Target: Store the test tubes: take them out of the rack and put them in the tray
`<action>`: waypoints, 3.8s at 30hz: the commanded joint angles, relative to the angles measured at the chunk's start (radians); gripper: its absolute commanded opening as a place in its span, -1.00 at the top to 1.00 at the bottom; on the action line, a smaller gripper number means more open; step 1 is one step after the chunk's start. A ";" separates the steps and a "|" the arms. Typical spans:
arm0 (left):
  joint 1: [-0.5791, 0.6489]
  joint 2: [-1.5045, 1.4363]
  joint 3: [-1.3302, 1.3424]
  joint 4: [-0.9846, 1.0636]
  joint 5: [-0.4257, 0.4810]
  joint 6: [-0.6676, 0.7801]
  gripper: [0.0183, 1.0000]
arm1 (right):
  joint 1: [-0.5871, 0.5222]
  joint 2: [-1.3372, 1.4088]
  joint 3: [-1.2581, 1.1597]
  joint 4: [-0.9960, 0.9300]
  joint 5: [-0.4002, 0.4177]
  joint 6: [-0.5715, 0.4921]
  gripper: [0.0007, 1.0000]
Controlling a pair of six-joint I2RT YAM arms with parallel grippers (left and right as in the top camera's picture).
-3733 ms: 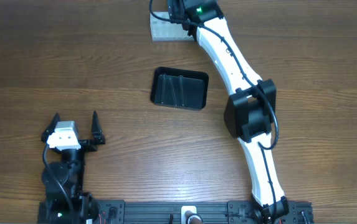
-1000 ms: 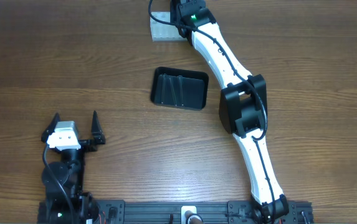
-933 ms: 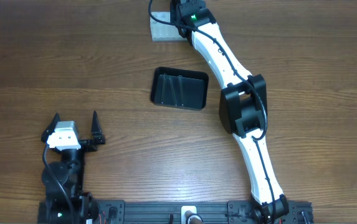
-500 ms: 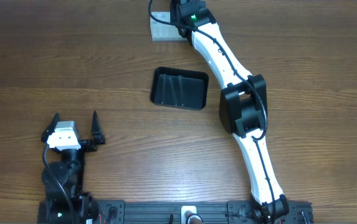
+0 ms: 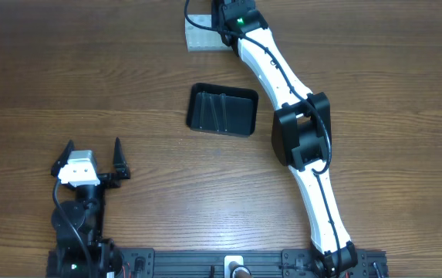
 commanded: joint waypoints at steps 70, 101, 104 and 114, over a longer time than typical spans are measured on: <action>0.005 -0.008 -0.004 -0.003 0.013 0.015 -1.00 | 0.078 -0.339 -0.029 -0.918 -0.254 0.314 0.74; 0.005 -0.008 -0.004 -0.003 0.013 0.015 -1.00 | 0.054 -0.327 -0.305 -0.744 -0.254 0.314 0.74; 0.005 -0.008 -0.004 -0.003 0.013 0.015 -1.00 | 0.052 -0.314 -0.305 -0.743 -0.254 0.314 0.73; 0.005 -0.008 -0.004 -0.003 0.013 0.015 -0.99 | 0.051 -0.264 -0.305 -0.725 -0.254 0.314 0.72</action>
